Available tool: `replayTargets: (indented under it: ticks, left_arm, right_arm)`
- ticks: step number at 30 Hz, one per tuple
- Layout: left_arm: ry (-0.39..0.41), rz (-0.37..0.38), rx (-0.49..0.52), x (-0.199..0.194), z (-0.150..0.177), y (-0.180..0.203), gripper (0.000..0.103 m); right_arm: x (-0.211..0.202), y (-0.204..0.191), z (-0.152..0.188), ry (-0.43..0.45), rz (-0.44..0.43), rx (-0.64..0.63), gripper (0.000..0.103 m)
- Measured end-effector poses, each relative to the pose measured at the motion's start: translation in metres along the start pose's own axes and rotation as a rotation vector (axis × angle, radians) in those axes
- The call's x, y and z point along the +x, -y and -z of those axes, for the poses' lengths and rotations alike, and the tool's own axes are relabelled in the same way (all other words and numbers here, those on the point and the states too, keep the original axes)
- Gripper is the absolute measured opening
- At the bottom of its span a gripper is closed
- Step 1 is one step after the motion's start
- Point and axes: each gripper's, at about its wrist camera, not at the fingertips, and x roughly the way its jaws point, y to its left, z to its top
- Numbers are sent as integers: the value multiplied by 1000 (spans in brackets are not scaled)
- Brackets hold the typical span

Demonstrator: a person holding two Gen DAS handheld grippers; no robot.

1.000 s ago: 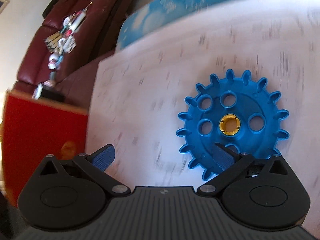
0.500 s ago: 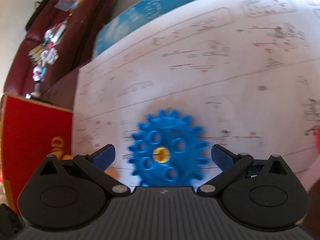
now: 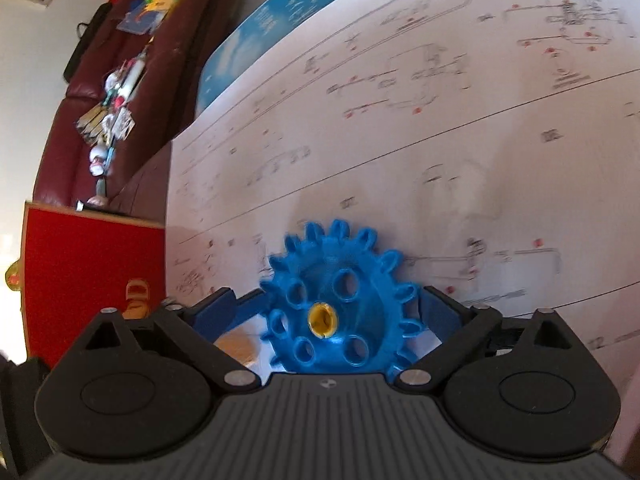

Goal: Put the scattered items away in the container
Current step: 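Lower the left tool onto the blue gear while the right tool reaches it too, then close the right tool on the blue gear rim while the left tool pinches its hub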

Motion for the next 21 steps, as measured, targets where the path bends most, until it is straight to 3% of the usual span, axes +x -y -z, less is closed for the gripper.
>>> replayTargets:
  ticks: [2, 9, 15, 21]
  left_arm:
    - [9, -47, 55, 2, 7, 5, 103]
    - [19, -27, 36, -3, 19, 1, 98]
    - [11, 33, -13, -12, 28, -1, 98]
    - [27, 115, -148, -25, 41, -17, 97]
  right_arm:
    - [2, -5, 3, -12, 0, -10, 94]
    - [-1, 0, 9, -18, -31, 7, 92]
    - [-4, -5, 23, -23, -3, -9, 92]
    - [-9, 3, 36, -21, -27, 52, 91]
